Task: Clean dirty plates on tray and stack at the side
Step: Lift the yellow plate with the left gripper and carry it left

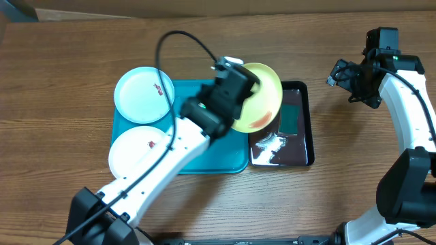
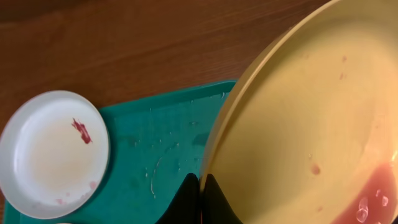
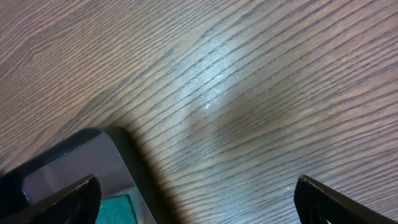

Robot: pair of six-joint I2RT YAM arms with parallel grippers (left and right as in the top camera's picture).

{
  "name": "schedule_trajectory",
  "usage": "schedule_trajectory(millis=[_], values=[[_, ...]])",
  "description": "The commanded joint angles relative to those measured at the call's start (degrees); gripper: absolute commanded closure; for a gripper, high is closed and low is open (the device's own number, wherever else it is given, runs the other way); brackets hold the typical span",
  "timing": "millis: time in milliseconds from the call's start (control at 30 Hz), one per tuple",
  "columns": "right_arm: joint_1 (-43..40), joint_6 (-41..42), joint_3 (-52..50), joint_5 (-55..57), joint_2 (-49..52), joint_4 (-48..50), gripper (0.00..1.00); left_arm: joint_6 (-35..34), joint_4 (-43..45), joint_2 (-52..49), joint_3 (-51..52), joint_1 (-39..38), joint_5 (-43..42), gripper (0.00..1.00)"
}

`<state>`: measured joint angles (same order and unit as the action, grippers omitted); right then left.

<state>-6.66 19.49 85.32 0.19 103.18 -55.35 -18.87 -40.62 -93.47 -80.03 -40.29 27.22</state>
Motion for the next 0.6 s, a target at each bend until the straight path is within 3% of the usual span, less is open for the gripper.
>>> schedule_trajectory(millis=[0, 167, 567], values=[[-0.1, 0.2, 0.2, -0.3, -0.3, 0.1, 0.00, 2.1, 0.8, 0.9, -1.4, -5.4, 13.6, 0.96], [-0.1, 0.2, 0.2, -0.3, -0.3, 0.1, 0.00, 3.2, 2.1, 0.9, -1.4, -13.2, 26.3, 0.96], [-0.1, 0.2, 0.2, -0.3, -0.3, 0.1, 0.00, 13.8, 8.6, 0.9, -1.4, -26.6, 54.1, 0.96]])
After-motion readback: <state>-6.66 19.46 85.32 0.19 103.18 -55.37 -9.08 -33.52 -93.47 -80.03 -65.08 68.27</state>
